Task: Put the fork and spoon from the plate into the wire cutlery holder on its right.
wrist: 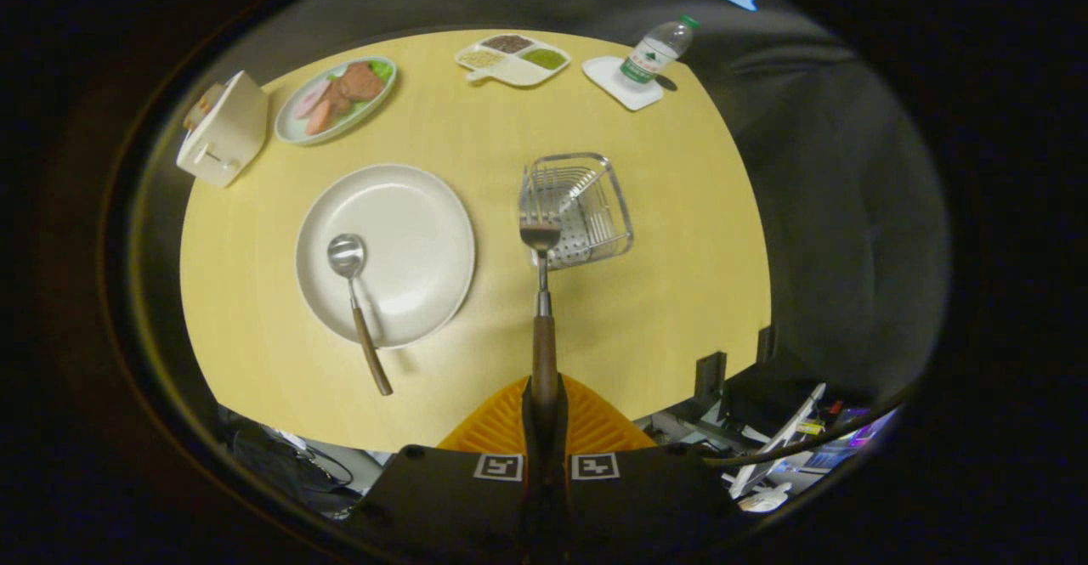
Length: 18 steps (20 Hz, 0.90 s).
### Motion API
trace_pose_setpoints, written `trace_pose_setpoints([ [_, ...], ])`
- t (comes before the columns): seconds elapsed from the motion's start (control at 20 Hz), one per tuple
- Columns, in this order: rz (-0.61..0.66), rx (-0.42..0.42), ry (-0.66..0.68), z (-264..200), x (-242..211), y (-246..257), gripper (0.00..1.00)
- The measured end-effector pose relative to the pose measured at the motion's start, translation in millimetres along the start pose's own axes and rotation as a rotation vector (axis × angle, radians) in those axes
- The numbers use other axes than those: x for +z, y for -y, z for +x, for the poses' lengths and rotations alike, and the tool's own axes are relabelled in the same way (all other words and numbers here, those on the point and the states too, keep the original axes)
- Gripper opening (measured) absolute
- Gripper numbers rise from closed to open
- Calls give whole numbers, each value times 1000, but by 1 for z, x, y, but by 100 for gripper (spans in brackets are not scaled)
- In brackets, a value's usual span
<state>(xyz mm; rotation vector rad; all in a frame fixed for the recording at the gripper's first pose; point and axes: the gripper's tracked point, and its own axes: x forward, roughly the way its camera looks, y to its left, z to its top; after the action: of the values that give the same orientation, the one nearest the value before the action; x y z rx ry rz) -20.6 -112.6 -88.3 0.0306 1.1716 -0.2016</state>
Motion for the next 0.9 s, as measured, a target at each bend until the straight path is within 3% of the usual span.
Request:
trace_pose_setpoints([
  [0.55, -26, 45, -176, 40, 24, 18, 8],
  [0.9, -59, 96, -189, 53, 36, 16, 13],
])
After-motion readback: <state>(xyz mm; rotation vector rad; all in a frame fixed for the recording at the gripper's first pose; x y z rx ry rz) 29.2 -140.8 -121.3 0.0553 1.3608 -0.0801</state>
